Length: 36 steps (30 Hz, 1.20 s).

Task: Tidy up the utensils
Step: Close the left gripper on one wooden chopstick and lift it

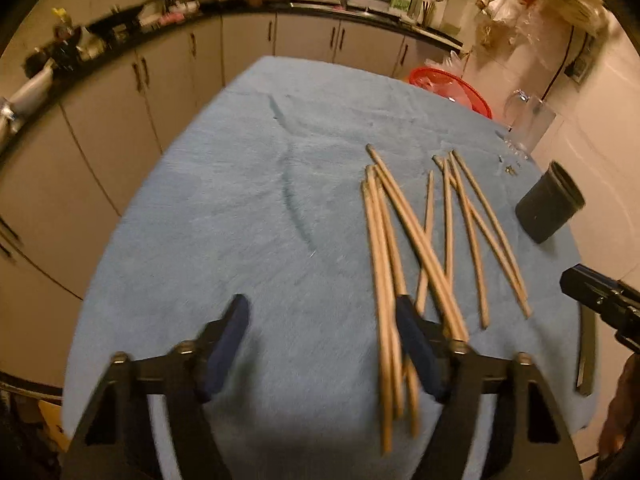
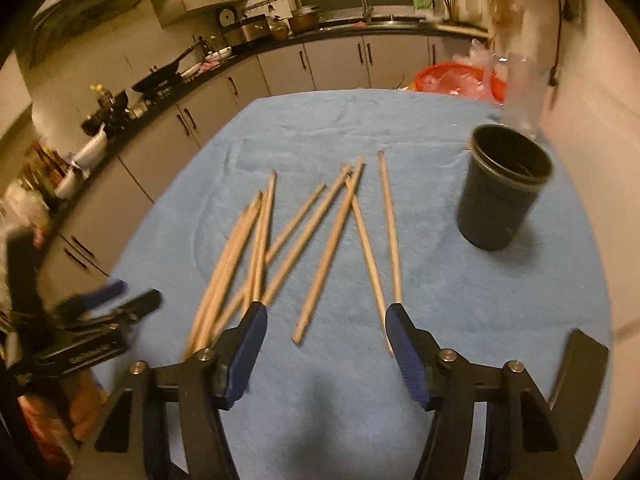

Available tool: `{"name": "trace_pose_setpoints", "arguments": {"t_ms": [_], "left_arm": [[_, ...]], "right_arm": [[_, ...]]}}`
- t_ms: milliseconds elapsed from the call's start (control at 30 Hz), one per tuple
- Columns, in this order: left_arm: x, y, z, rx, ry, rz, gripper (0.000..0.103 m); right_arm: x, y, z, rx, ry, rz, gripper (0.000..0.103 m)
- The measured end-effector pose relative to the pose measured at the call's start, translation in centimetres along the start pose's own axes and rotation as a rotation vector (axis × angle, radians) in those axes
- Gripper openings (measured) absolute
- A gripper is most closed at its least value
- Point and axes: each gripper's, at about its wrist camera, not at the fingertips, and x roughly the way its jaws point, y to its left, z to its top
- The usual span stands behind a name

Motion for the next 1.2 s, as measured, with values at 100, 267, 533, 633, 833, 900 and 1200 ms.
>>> {"name": "trace_pose_setpoints", "arguments": {"t_ms": [100,267,533,633,833,900,1200], "left_arm": [[1.9,-0.1,2.0,-0.008,0.08,-0.069,0.039],[4.2,-1.1,4.7,-0.023,0.132,-0.112,0.039],[8.1,-2.6,7.2,0.021,0.208,-0.041,0.019],[8.5,-3.4,7.2,0.036,0.219,-0.046,0.019],[9.4,-3.8,7.5,0.06,0.207,-0.006,0.019],[9.8,-3.7,7.8,0.064,0.214,-0.001,0.018],[11.2,-4.6,8.7,0.082,0.211,0.069,0.009]], "right_arm": [[-0.4,0.4,1.2,0.006,-0.03,0.01,0.059],[-0.9,0.5,2.1,0.008,-0.02,-0.002,0.059],[-0.9,-0.3,2.3,0.015,-0.023,-0.018,0.059],[-1.0,-0.6,2.4,0.017,-0.03,-0.024,0.059],[-0.8,-0.8,2.4,0.016,-0.03,-0.029,0.059],[-0.9,-0.9,2.5,0.017,-0.029,-0.029,0.059],[0.8,-0.6,4.6,0.034,0.006,-0.011,0.057]]}}
